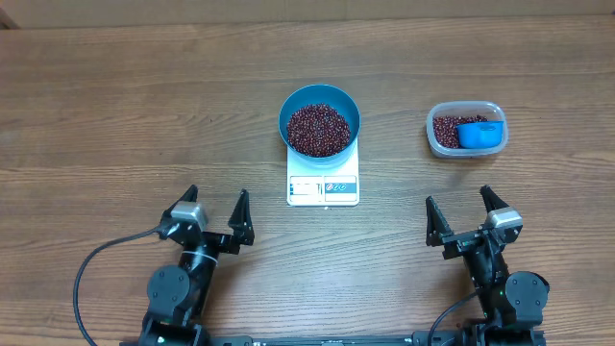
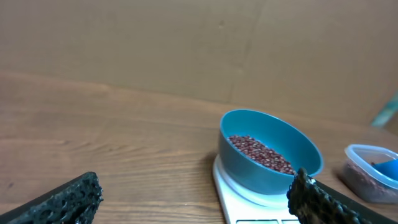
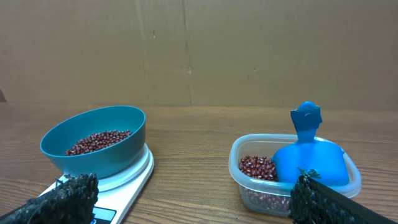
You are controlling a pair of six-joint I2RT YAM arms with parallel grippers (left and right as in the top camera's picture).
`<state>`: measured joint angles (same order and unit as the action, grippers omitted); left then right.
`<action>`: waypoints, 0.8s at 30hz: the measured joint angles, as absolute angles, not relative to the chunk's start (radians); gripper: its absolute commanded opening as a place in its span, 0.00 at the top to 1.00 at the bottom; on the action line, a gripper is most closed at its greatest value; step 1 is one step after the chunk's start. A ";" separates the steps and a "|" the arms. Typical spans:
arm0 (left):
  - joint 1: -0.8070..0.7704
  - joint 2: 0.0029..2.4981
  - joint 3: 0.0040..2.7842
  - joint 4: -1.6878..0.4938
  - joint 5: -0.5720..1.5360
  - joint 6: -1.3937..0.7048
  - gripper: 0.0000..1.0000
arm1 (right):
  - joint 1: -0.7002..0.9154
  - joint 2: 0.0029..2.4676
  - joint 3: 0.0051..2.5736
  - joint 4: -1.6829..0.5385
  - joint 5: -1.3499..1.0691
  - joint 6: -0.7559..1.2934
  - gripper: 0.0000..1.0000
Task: Scoop item into bowl and weigh 150g on scale
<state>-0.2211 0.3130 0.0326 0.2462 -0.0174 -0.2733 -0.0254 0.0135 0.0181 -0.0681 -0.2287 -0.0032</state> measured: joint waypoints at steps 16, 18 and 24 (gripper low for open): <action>-0.116 0.015 0.009 -0.076 -0.023 -0.196 0.01 | -0.025 0.014 0.018 -0.068 -0.229 -0.004 0.00; -0.109 0.015 0.009 -0.078 -0.023 -0.160 0.00 | -0.025 0.014 0.018 -0.068 -0.229 -0.004 0.00; -0.109 0.014 0.009 -0.078 -0.023 -0.072 0.00 | -0.025 0.014 0.018 -0.068 -0.229 -0.003 0.00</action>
<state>-0.1085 0.0139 0.0086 -0.0784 -0.0231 -0.0715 -0.0254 0.0135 0.0181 -0.0681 -0.2287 -0.0032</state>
